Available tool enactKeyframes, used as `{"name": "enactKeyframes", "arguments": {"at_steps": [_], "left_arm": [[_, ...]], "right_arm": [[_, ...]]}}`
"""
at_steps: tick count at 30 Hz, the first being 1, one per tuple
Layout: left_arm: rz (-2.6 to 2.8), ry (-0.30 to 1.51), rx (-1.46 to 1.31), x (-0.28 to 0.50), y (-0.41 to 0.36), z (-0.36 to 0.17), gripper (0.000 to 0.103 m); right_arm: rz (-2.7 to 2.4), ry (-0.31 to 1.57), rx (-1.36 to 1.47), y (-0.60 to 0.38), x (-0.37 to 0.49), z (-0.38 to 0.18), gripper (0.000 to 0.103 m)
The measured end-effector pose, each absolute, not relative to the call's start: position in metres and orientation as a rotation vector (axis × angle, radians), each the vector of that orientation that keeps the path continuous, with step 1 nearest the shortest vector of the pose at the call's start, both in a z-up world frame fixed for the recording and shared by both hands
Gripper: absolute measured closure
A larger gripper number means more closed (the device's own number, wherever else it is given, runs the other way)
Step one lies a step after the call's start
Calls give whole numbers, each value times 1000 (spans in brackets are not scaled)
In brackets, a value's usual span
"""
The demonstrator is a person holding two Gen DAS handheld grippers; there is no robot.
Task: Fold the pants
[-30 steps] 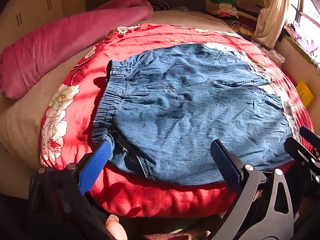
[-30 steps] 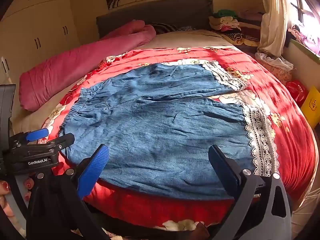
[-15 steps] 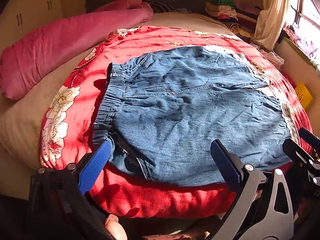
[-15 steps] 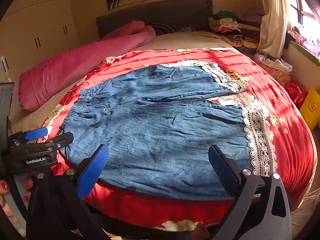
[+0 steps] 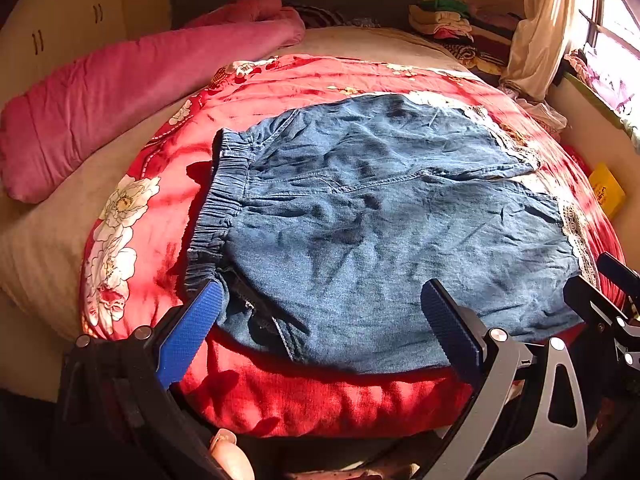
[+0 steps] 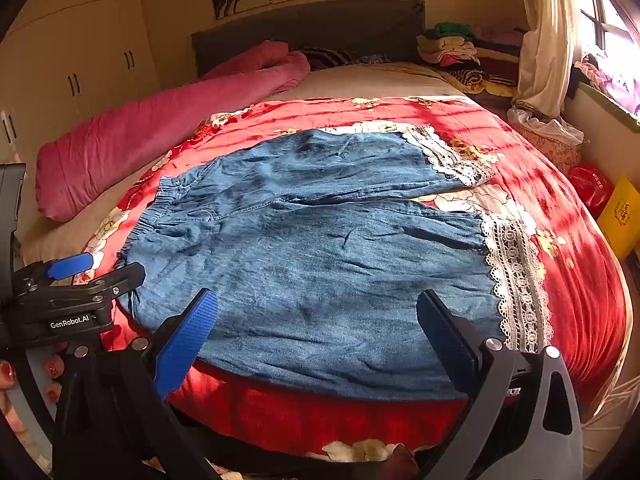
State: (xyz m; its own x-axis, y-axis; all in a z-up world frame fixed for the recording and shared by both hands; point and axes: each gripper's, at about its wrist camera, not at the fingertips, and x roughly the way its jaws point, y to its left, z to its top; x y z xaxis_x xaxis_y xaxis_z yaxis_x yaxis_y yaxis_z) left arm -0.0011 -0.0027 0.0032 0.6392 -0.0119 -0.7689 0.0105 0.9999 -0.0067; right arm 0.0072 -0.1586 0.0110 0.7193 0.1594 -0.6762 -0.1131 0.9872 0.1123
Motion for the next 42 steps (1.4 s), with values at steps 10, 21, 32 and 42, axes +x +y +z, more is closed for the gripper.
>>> {"name": "enactKeyframes", "arguments": {"at_steps": [10, 21, 32, 42], "left_arm": [[-12, 870, 5, -1, -4, 5, 9], [-11, 866, 12, 1, -4, 6, 9], [-11, 868, 13, 3, -3, 5, 9], [-11, 886, 1, 15, 4, -2, 9]], "right_arm": [[155, 757, 58, -159, 9, 11, 4], [162, 763, 54, -157, 13, 9, 4], [161, 773, 53, -157, 18, 6, 4], [163, 791, 36, -156, 36, 4, 4]]}}
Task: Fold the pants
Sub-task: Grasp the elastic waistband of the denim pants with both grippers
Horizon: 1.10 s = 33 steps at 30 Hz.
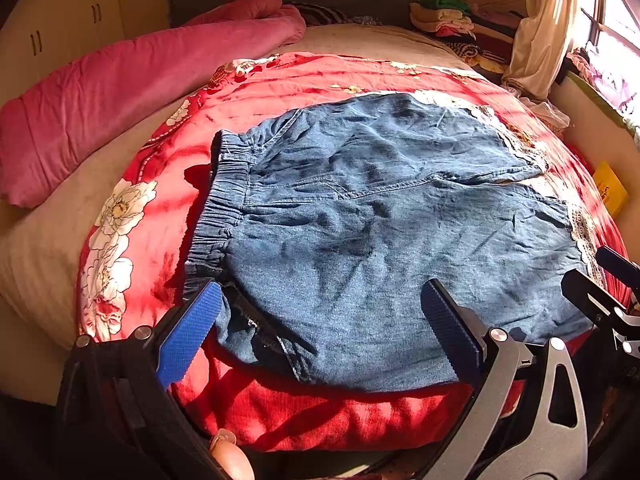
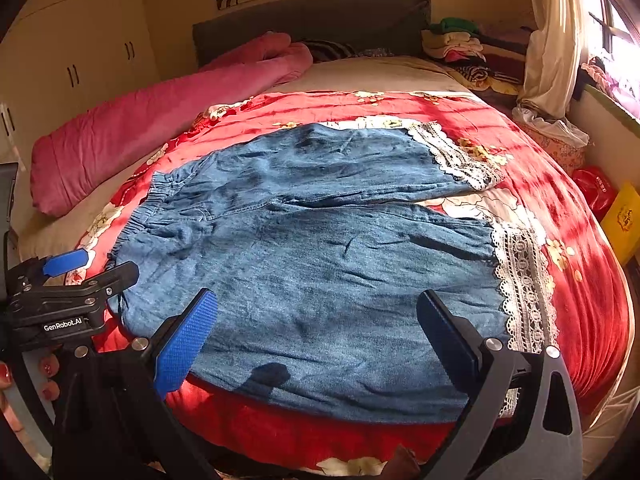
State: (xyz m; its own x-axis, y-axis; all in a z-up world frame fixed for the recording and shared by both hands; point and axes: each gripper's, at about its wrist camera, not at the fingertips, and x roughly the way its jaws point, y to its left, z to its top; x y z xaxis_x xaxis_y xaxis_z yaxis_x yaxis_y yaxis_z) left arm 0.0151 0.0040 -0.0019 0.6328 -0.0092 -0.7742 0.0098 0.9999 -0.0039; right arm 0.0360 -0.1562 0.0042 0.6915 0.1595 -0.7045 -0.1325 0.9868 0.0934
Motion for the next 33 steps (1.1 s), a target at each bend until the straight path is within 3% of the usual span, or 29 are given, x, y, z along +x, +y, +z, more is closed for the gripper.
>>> {"name": "enactKeyframes", "arguments": {"at_steps": [13, 33], "left_arm": [[0, 892, -99, 66, 63, -3, 9], [-37, 942, -19, 202, 114, -36, 11]], "right_arm": [[335, 859, 105, -146, 114, 23, 4], [516, 930, -103, -88, 290, 27, 4]]}}
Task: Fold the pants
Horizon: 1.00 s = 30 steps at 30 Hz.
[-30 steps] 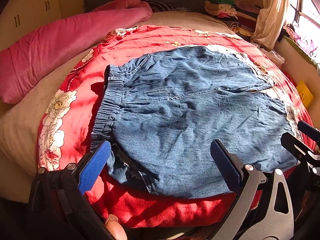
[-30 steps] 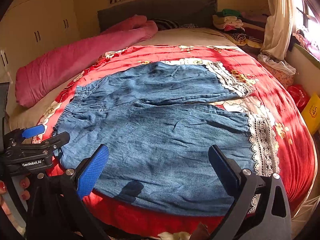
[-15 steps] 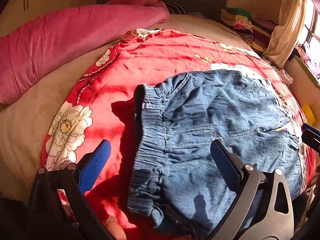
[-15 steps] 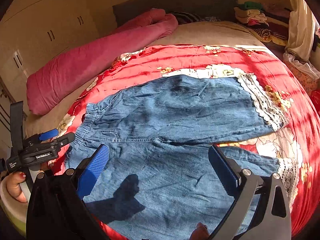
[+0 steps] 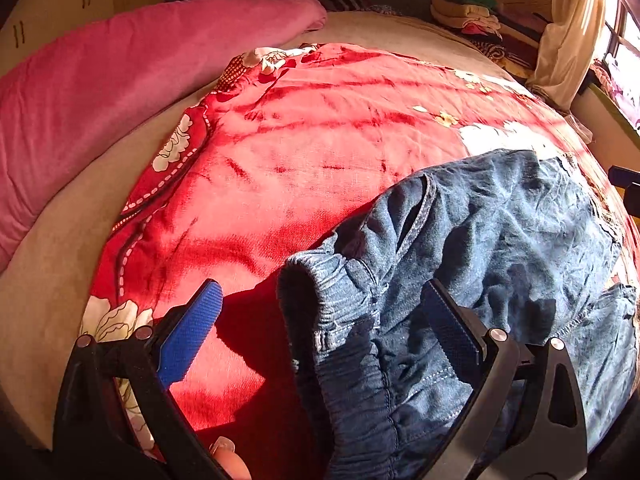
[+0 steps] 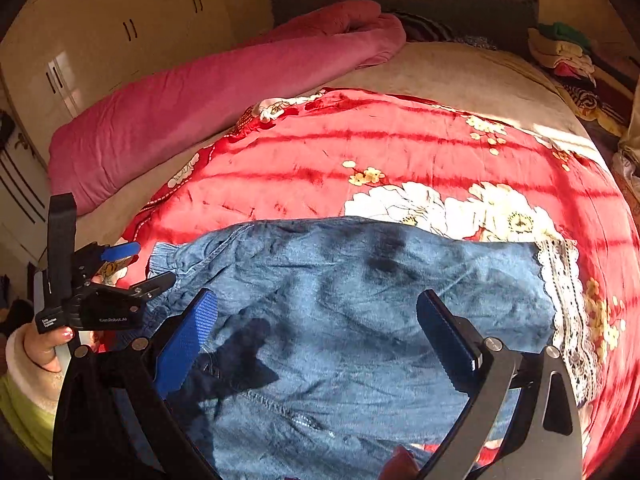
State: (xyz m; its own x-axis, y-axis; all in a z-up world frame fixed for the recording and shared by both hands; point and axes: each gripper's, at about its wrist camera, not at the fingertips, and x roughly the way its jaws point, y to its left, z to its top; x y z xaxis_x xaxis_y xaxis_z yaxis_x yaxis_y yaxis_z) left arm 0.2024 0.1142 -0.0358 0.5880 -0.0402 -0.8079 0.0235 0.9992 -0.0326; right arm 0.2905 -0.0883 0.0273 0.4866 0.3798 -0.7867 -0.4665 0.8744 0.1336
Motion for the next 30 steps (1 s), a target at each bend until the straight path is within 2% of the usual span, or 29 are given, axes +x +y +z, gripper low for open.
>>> {"name": "enactKeyframes", "arguments": {"at_steps": [1, 4, 9, 10, 18, 20, 21, 22, 23, 24, 25, 27, 30], "left_arm": [[-42, 943, -21, 207, 116, -39, 13], [-62, 957, -17, 215, 117, -47, 29], [-141, 932, -27, 222, 113, -49, 74], [-155, 922, -26, 222, 114, -48, 78], [-227, 839, -172, 219, 136, -34, 82], [-233, 825, -179, 217, 138, -32, 82], [-236, 821, -182, 216, 139, -31, 82], [-238, 818, -187, 216, 139, -31, 82], [-242, 816, -192, 215, 140, -30, 82], [-242, 815, -192, 215, 140, -30, 82], [-240, 811, -192, 214, 140, -30, 82], [-246, 799, -194, 212, 141, -27, 82], [-250, 773, -188, 207, 143, -23, 82]], "right_arm": [[524, 933, -129, -84, 299, 25, 4], [560, 948, -220, -69, 323, 13, 4], [581, 982, -373, -49, 359, -13, 4], [598, 1000, -399, -45, 364, -18, 4], [668, 1043, -660, -3, 387, -59, 5], [691, 1061, -673, 3, 389, -66, 9], [707, 1064, -664, 5, 388, -66, 28], [731, 1069, -640, 6, 386, -65, 42], [750, 1070, -622, 9, 382, -63, 62], [757, 1063, -621, 10, 377, -60, 79], [754, 1052, -625, 11, 372, -58, 90], [741, 1028, -594, 7, 362, -48, 98], [723, 981, -524, -6, 346, -23, 99]]}}
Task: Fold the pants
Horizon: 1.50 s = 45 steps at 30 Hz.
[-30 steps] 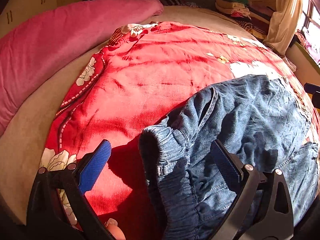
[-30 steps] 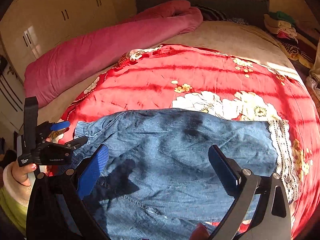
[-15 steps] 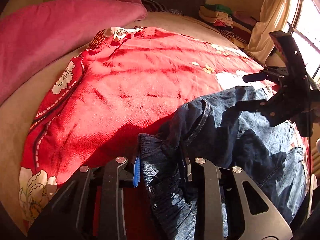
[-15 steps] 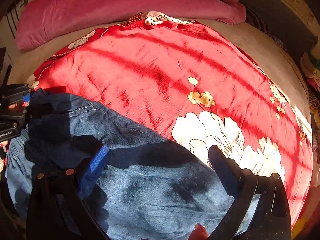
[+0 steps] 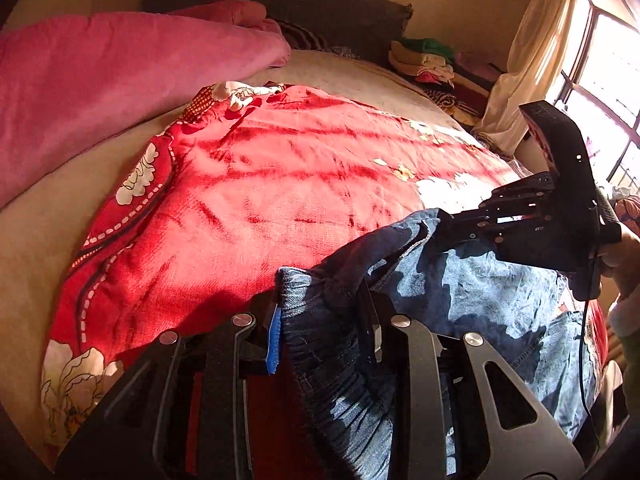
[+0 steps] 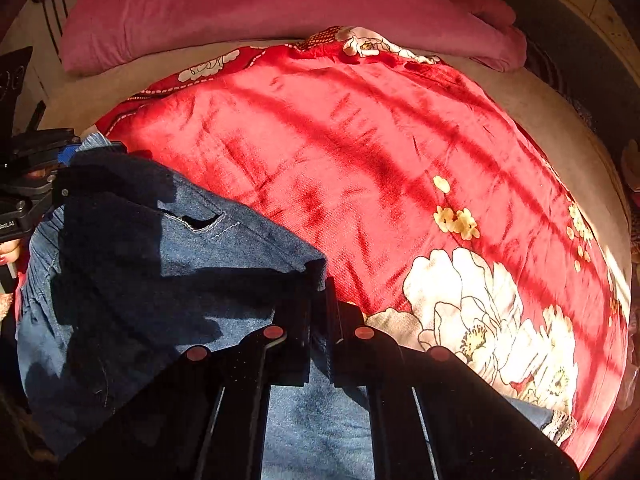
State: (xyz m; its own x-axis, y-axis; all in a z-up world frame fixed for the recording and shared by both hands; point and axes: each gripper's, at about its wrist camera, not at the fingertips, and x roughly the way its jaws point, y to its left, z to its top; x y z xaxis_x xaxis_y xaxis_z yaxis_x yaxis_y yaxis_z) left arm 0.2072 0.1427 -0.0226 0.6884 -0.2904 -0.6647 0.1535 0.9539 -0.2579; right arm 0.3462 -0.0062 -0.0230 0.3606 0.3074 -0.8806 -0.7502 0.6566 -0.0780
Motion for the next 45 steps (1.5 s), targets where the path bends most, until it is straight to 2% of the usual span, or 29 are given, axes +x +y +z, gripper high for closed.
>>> {"name": "enactKeyframes", "arguments": {"at_steps": [7, 17, 27, 35, 38, 43, 45], "left_arm": [[-303, 694, -175, 188, 142, -6, 82], [-420, 588, -7, 110, 123, 15, 81], [-475, 676, 41, 40, 118, -8, 77], [-465, 768, 84, 13, 105, -25, 71], [-422, 825, 92, 12, 103, -33, 63], [-371, 872, 46, 8, 109, -42, 57], [-342, 867, 33, 4, 114, -38, 50]], "right_arm": [[715, 873, -363, -44, 289, 30, 99], [760, 809, -241, -81, 171, 53, 98], [829, 897, -178, -88, 84, 5, 98], [810, 986, -105, -91, 57, -44, 95], [789, 1014, -101, -89, 55, -60, 95], [766, 1018, -62, -88, 55, -67, 94], [767, 1005, -47, -88, 54, -64, 94]]}}
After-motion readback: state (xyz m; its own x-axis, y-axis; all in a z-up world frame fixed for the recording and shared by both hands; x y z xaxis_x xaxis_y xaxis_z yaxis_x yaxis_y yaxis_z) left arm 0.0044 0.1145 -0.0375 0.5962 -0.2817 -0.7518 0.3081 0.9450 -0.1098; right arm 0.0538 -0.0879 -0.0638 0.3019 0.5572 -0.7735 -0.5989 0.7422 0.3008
